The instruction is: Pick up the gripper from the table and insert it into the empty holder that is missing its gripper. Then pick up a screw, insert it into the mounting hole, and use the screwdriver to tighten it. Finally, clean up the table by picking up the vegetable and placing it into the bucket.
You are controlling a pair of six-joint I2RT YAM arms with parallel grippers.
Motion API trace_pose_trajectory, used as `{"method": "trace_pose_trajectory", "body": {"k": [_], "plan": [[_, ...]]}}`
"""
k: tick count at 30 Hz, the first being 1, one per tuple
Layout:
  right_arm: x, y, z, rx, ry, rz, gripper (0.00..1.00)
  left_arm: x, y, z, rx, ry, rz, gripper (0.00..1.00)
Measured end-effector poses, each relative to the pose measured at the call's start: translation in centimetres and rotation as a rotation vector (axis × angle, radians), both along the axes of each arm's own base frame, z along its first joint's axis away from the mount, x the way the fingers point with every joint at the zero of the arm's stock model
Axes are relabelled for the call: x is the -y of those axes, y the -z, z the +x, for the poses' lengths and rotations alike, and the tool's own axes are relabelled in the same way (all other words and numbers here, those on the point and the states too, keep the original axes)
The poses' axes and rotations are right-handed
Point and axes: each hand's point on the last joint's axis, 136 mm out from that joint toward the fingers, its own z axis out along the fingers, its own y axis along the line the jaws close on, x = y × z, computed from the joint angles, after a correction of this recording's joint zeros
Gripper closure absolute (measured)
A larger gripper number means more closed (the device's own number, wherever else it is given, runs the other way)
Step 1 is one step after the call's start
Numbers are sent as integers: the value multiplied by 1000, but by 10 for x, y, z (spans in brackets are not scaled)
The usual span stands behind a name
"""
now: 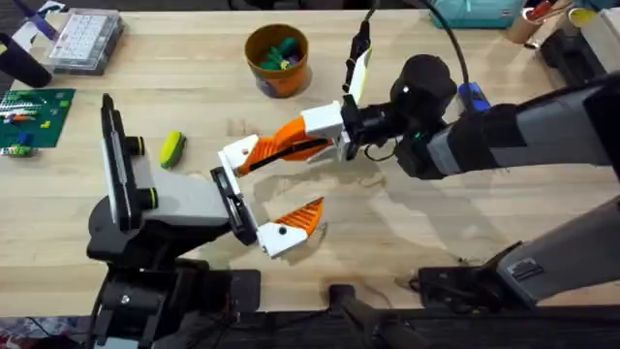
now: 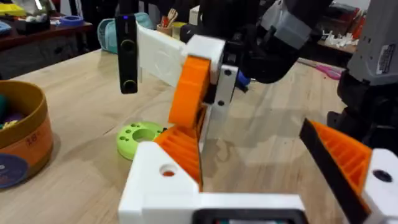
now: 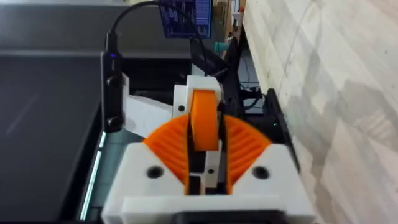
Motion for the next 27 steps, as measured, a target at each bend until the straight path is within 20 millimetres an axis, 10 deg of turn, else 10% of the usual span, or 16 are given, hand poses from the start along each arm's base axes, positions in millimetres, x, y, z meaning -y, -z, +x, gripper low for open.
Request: {"method": "trace_pose_trajectory", "body": {"k": [6, 27], "plan": [[-1, 0, -1, -6, -3, -1, 985, 0, 1, 0, -7, 0, 1, 13], [-4, 0, 3, -6, 28, 0, 990, -1, 1, 2, -7, -10, 1, 14]]}}
